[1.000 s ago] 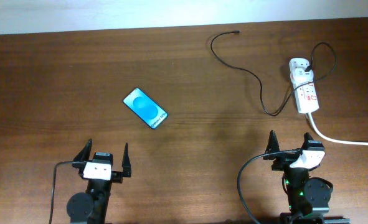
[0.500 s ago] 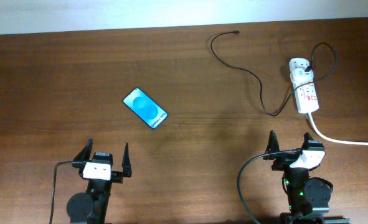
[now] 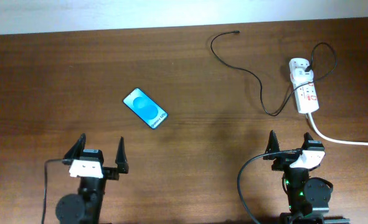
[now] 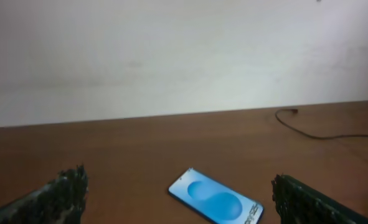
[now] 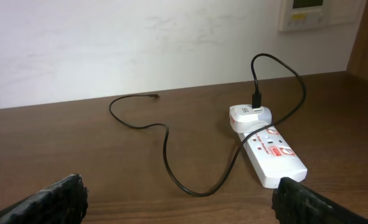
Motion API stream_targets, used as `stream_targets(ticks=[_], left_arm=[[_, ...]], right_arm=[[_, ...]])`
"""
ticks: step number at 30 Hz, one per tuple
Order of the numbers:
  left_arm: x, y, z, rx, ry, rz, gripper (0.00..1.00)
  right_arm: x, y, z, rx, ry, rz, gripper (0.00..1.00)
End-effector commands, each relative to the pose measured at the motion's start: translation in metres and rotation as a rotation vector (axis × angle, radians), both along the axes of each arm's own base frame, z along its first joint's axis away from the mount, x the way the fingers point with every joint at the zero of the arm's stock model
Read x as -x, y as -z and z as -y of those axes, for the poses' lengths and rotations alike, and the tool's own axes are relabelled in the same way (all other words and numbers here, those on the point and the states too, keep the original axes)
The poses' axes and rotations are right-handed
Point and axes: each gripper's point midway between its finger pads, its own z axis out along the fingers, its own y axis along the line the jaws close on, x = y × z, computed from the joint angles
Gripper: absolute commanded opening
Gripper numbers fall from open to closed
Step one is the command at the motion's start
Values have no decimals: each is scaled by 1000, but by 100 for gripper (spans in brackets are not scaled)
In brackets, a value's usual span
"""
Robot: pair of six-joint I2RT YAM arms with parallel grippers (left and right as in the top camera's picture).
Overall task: Plug charger to phone and switch on socket
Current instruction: 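Move left gripper over the phone and lower onto it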
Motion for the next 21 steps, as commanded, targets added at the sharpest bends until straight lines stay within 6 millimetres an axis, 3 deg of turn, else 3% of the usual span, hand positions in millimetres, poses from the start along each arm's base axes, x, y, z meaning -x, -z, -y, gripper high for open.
stream_targets(ticks=[1, 10, 14, 18, 21], left_arm=[[-4, -32, 2, 18, 10, -43, 99], [-48, -89, 2, 75, 0, -265, 99], [-71, -97, 6, 135, -5, -404, 99], [-90, -105, 48, 146, 167, -504, 99], [-85, -96, 77, 194, 340, -575, 99]], right_arm=[[0, 2, 3, -6, 16, -3, 98], [0, 2, 3, -6, 16, -3, 99], [0, 2, 3, -6, 16, -3, 98], [0, 2, 3, -6, 16, -3, 98], [0, 2, 3, -6, 16, -3, 98]])
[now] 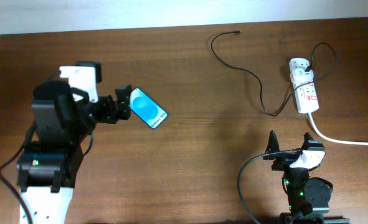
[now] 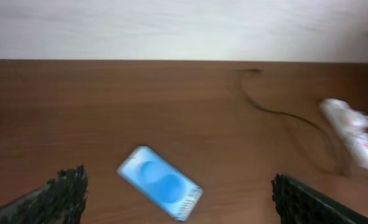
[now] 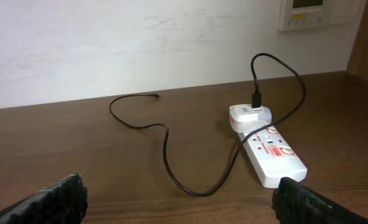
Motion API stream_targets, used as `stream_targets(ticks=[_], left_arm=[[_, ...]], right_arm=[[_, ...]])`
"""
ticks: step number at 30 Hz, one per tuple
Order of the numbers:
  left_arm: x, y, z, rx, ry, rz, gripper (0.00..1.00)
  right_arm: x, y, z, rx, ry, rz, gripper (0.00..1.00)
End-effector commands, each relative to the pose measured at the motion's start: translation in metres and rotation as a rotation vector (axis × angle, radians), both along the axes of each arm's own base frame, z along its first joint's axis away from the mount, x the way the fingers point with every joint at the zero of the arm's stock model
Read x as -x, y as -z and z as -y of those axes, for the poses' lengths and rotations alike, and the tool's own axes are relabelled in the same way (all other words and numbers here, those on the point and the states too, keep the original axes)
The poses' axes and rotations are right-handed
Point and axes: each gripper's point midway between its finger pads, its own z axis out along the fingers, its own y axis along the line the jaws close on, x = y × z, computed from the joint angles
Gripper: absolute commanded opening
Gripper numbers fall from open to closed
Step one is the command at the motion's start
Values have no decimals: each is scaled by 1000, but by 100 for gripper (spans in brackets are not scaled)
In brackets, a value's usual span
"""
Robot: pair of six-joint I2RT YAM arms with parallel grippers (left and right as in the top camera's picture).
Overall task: Plug charger to phone and switch on socket
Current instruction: 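Move left gripper over the phone and lower onto it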
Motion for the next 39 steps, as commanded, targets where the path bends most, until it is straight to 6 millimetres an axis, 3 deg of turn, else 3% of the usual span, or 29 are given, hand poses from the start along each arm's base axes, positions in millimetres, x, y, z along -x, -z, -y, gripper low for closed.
stream_targets(ticks=[1, 6, 11, 15, 19, 22, 24, 27, 35, 39], left_arm=[[17, 7, 41, 136, 209, -103, 99], [15, 24, 41, 164, 188, -188, 99], [0, 25, 8, 245, -168, -238, 99], [-13, 13, 5, 243, -309, -222, 100], [-43, 11, 13, 194, -400, -278, 100], [-78, 20, 17, 187, -477, -361, 100], [-98, 34, 22, 184, -507, -423, 100], [-119, 71, 26, 175, -579, -549, 99], [-116, 185, 23, 130, -660, -895, 99], [-115, 220, 23, 128, -666, -988, 99]], right_arm=[[0, 2, 3, -6, 16, -3, 98], [0, 2, 3, -6, 16, -3, 98], [0, 2, 3, -6, 16, -3, 98], [0, 2, 3, -6, 16, -3, 98], [0, 2, 3, -6, 16, -3, 98], [0, 2, 3, -6, 16, -3, 98], [0, 2, 3, -6, 16, -3, 98], [0, 2, 3, -6, 16, -3, 98], [0, 2, 3, -6, 16, -3, 98], [0, 2, 3, -6, 16, -3, 98]])
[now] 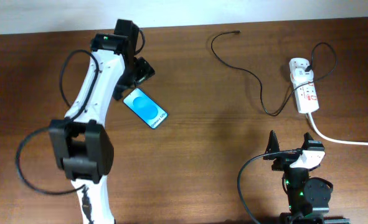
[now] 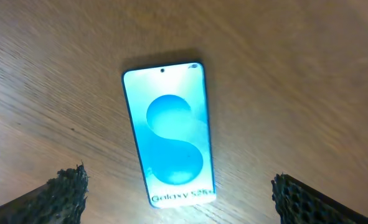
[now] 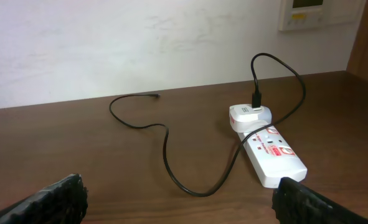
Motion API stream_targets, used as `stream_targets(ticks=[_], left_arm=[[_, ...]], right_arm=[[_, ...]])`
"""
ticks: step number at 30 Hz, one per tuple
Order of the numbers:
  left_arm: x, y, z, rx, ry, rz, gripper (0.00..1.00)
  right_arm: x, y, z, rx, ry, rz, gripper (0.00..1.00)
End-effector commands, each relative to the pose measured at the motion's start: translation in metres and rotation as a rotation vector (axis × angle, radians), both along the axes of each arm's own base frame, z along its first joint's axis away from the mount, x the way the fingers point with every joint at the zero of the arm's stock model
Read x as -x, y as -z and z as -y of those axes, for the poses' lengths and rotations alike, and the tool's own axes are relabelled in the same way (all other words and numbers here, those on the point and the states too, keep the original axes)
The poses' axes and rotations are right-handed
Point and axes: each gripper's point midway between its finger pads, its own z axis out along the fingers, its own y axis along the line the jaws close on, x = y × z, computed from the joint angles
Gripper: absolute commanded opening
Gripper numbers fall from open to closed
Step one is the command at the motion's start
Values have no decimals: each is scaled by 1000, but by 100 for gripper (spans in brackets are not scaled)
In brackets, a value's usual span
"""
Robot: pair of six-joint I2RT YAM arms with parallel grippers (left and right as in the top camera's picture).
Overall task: Plug charger to phone and switch on socket
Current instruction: 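Move left gripper over the phone and lower onto it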
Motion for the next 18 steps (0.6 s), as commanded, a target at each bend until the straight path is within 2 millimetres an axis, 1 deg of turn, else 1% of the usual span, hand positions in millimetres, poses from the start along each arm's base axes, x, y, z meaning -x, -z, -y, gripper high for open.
stream_targets(ticks=[1, 6, 8, 11, 14, 18], left_arm=[[-2, 17, 3, 41, -22, -44, 99], [-1, 29, 6, 46, -18, -73, 99], [1, 40, 9, 61, -17, -102, 99], [4, 62, 12, 72, -17, -156, 99], [7, 73, 13, 70, -19, -185, 99], [8, 77, 12, 68, -20, -196, 99]], right_arm=[[0, 2, 3, -6, 16, -3, 99], [0, 2, 3, -6, 16, -3, 98], [0, 2, 3, -6, 16, -3, 98], [0, 2, 3, -6, 16, -3, 98], [0, 2, 3, -6, 16, -3, 98], [0, 2, 3, -6, 16, -3, 98]])
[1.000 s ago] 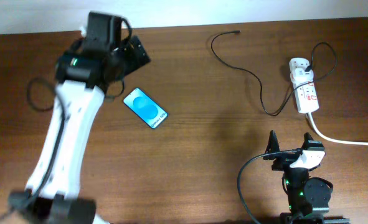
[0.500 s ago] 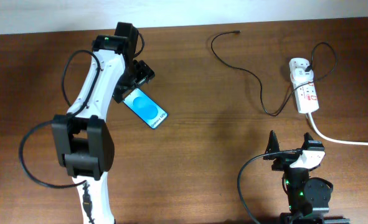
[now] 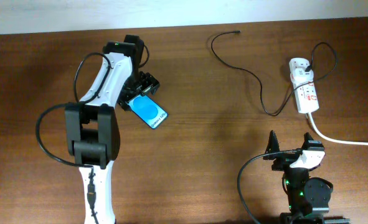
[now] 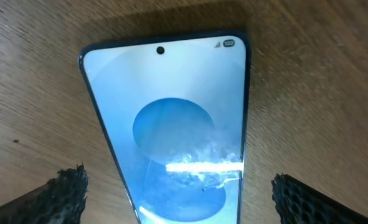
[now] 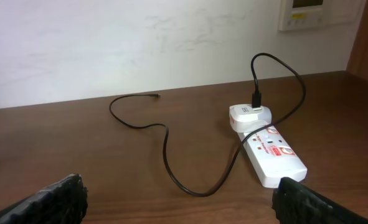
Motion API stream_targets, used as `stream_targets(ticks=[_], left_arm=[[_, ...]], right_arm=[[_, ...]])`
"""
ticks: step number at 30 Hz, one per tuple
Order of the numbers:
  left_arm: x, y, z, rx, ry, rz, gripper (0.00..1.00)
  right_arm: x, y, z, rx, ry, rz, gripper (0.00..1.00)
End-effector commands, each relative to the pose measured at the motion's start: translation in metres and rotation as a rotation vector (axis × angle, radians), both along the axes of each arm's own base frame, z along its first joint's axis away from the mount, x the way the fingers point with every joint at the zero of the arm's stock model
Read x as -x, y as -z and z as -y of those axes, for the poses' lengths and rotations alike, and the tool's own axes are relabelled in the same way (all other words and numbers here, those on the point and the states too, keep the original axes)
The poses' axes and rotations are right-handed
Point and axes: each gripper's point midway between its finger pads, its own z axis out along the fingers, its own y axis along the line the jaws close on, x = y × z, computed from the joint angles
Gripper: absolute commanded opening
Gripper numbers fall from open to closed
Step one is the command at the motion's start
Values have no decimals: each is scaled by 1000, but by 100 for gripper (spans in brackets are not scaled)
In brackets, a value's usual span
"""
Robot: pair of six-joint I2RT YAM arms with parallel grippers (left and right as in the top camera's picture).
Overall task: Plug charger to phone and switch on socket
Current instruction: 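Move left gripper over the phone and lower onto it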
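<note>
The phone (image 3: 150,112), its blue screen facing up, lies slantwise on the brown table (image 3: 190,155). My left gripper (image 3: 140,89) hangs close over its far end, pointing down. In the left wrist view the phone (image 4: 171,118) fills the middle and the left gripper (image 4: 180,202) is open, fingers wide of both long edges. The black charger cable (image 3: 251,73) snakes from its free plug (image 3: 235,32) to a white adapter (image 3: 300,67) in the white power strip (image 3: 306,96). My right gripper (image 3: 291,151) sits open at the front edge, with the strip (image 5: 272,155) and cable (image 5: 165,146) ahead of the right gripper (image 5: 180,199).
A thick white lead (image 3: 342,140) runs from the power strip off the right edge. A pale wall (image 5: 140,43) stands behind the table's far edge, with a white panel (image 5: 303,14) mounted on it.
My left gripper has come lower and a little nearer over the phone, which now looms much larger in the wrist view. The phone, cable and right arm have not moved.
Both arms were parked open at the table's front edge. Then the left arm stood raised to the left of the phone. Then it reached over the phone's far end, looking straight down. Now it hangs close above the screen, still open.
</note>
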Motion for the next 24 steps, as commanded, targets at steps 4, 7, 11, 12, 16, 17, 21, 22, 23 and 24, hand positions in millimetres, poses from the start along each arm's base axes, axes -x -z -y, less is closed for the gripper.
stream_targets(ticks=[4, 7, 11, 12, 16, 17, 21, 22, 23, 24], left_arm=[[4, 7, 1, 7, -64, -25, 99], [5, 15, 1, 7, -63, -27, 99], [1, 16, 2, 11, -63, -9, 99], [1, 16, 2, 11, -64, -7, 99], [3, 19, 2, 9, -70, -14, 99], [6, 22, 2, 7, -70, -23, 99], [11, 36, 4, 6, -66, -30, 99], [10, 39, 5, 10, -64, -24, 99], [10, 40, 6, 11, -62, -22, 99], [10, 41, 7, 11, -60, -22, 99]], right_arm=[[0, 2, 3, -6, 16, -3, 98], [0, 2, 3, -6, 16, -3, 98], [0, 2, 3, -6, 16, -3, 98], [0, 2, 3, -6, 16, -3, 98], [0, 2, 3, -6, 16, -3, 98], [0, 2, 3, -6, 16, -3, 98], [0, 2, 3, -6, 16, -3, 98], [0, 2, 3, -6, 16, -3, 99], [0, 2, 3, -6, 16, -3, 99], [0, 2, 3, -6, 16, -3, 98]])
